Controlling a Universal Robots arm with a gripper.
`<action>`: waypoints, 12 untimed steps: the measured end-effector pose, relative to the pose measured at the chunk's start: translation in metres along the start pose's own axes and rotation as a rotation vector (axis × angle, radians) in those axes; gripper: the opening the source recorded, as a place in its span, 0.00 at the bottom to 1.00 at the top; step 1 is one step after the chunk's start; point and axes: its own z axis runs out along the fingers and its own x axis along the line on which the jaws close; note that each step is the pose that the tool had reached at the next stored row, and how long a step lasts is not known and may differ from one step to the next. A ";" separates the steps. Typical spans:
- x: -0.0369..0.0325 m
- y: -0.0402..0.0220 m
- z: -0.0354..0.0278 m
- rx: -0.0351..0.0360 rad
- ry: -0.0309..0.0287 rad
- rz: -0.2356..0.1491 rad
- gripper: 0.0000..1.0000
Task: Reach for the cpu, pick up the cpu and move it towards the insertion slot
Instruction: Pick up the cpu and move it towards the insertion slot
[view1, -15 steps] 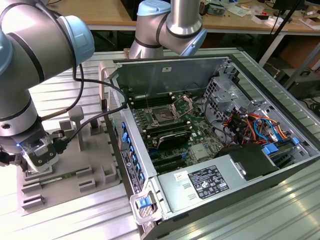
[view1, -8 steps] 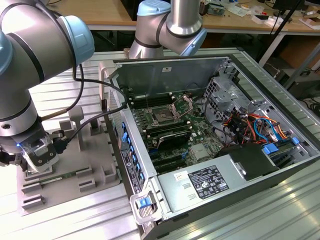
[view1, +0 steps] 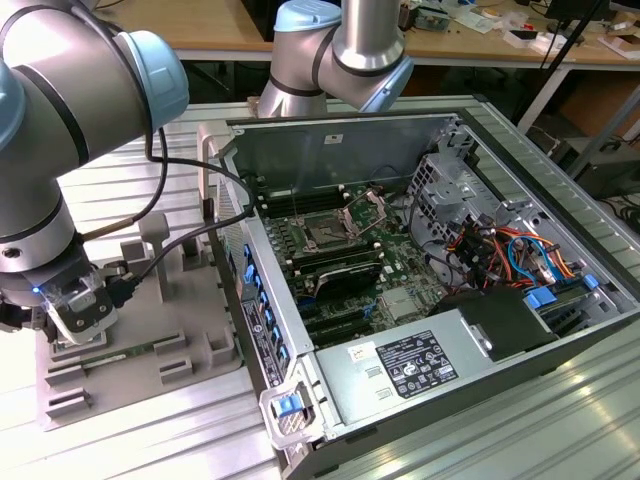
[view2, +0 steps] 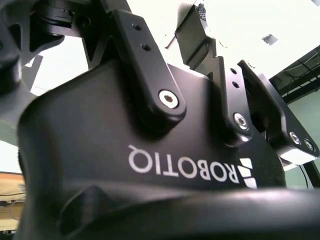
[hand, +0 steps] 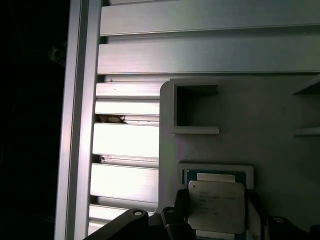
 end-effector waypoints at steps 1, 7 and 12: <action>0.0000 0.0000 0.0001 -0.0002 -0.0001 0.000 0.55; 0.0000 0.0000 0.0001 -0.0007 -0.0003 0.000 0.55; 0.0000 0.0000 0.0001 -0.0011 -0.0002 0.000 0.55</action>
